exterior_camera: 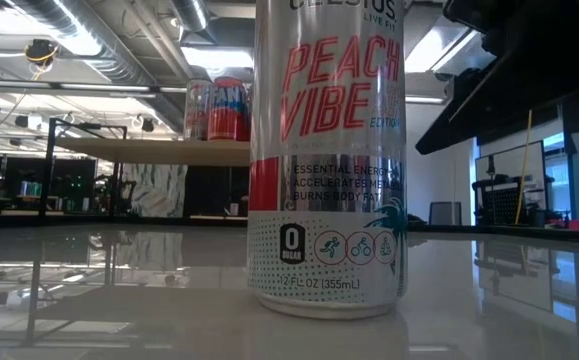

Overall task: Place canned beverage on shelf
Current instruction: Put the white soda can on the shelf aligned with the other white soda can

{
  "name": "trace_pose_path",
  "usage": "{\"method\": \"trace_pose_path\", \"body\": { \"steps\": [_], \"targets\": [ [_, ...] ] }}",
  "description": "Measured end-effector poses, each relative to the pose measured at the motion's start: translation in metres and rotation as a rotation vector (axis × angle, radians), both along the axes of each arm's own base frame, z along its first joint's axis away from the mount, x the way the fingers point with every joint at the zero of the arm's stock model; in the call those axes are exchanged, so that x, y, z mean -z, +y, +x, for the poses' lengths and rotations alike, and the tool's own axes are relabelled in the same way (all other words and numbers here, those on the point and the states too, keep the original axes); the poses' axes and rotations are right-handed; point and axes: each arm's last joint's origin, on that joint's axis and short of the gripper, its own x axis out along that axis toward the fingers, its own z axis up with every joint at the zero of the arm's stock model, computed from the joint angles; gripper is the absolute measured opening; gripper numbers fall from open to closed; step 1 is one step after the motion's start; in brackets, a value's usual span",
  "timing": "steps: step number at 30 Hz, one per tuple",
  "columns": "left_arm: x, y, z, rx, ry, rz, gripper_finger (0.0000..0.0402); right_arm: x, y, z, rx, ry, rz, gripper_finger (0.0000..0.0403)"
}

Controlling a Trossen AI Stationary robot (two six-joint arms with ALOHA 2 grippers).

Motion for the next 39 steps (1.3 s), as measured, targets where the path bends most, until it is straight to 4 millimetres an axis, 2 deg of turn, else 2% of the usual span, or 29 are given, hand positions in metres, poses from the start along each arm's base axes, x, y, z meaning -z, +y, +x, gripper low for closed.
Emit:
{"method": "trace_pose_path", "body": {
  "steps": [11, 19, 33, 39],
  "targets": [
    [0.018, -0.007, 0.012, 0.001, -0.015, 0.031, 0.0357, 0.002, 0.004, -0.002, 0.021, 0.001, 0.028, 0.0356],
    [0.018, -0.008, 0.011, 0.025, -0.004, 0.004, 0.0357, 0.008, 0.005, 0.0, 0.033, 0.015, 0.006, 0.0356],
    [0.05, -0.014, 0.022, 0.049, 0.063, 0.041, 0.0357, 0.008, 0.005, 0.0, 0.033, 0.011, 0.009, 0.0356],
    [0.051, -0.013, 0.023, 0.054, 0.063, 0.047, 0.0349, 0.008, 0.005, 0.0, 0.033, 0.011, 0.008, 0.0356]
  ]
}}
